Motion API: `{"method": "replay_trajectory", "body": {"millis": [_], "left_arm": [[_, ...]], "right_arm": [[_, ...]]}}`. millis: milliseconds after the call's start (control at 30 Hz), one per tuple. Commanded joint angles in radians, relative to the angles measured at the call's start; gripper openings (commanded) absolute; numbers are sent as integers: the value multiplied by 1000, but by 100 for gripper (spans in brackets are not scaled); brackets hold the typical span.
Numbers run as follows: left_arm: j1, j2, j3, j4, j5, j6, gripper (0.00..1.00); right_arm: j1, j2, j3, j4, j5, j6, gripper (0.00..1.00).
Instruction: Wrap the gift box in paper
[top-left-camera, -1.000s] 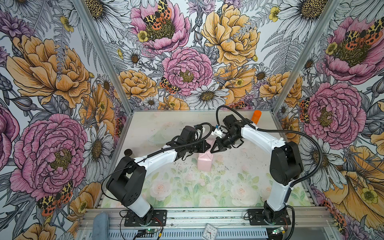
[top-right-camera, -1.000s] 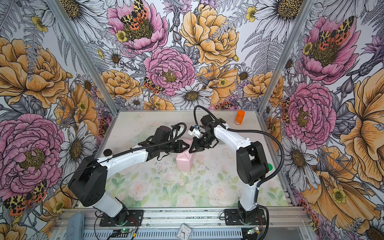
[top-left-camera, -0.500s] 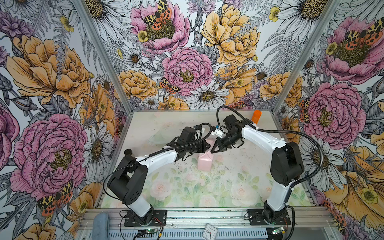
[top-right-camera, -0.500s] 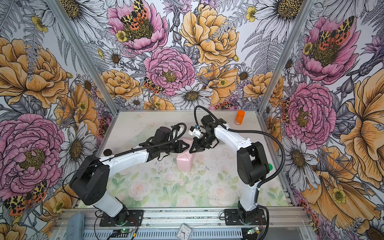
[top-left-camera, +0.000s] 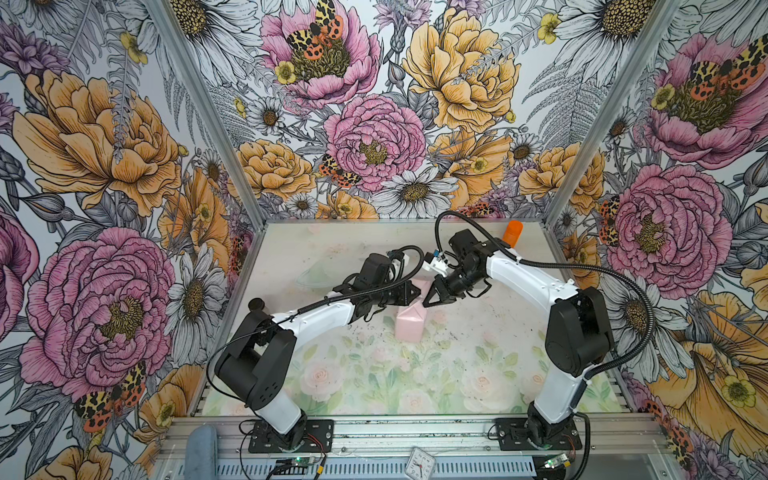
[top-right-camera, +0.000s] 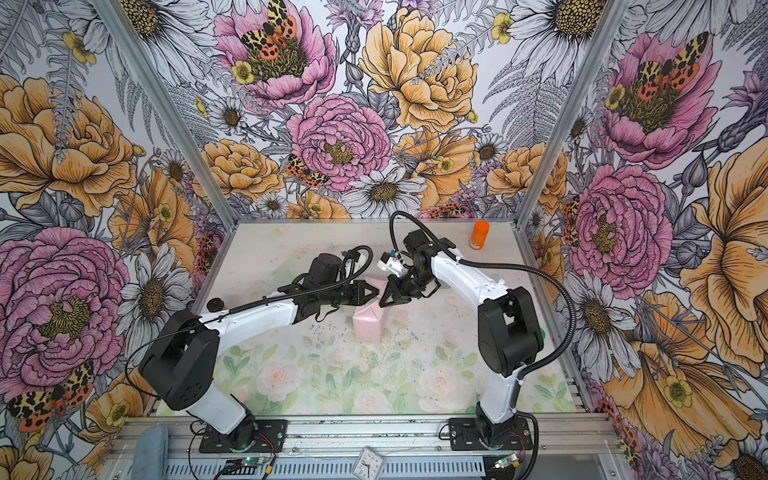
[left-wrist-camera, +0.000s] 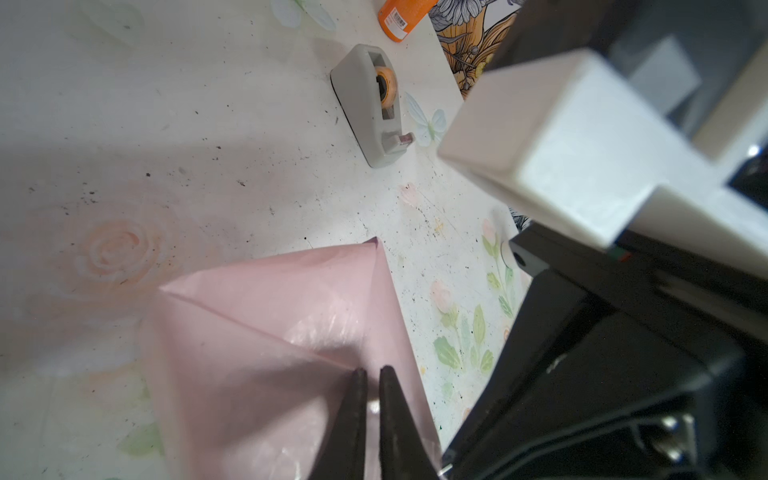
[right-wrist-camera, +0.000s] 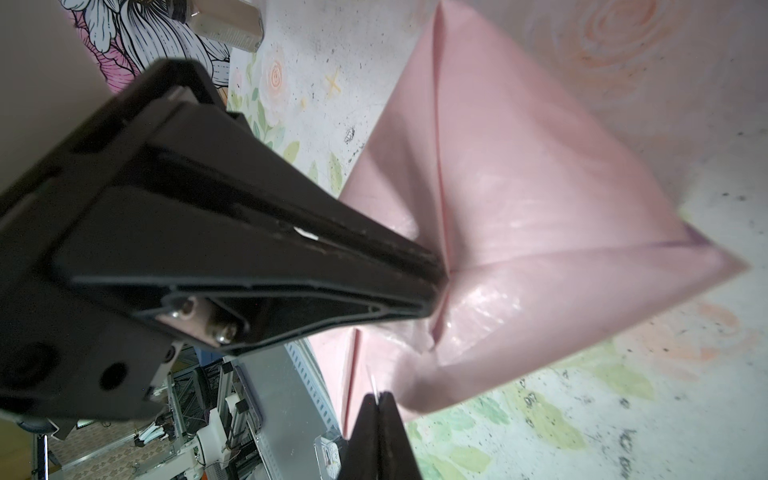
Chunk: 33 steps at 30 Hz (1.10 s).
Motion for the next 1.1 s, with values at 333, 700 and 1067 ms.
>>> {"method": "replay_trajectory", "body": {"millis": [333, 700, 1067], "left_arm": [[13, 30, -37, -35, -43, 13, 11], [12, 32, -42, -33, -42, 11, 12], [9, 35, -39, -34, -42, 11, 12]], "right_arm": [[-21, -39, -33, -3, 20, 15, 12], [-23, -26, -61, 0, 30, 10, 4], [-25, -47, -99, 38, 37, 25, 13]]}}
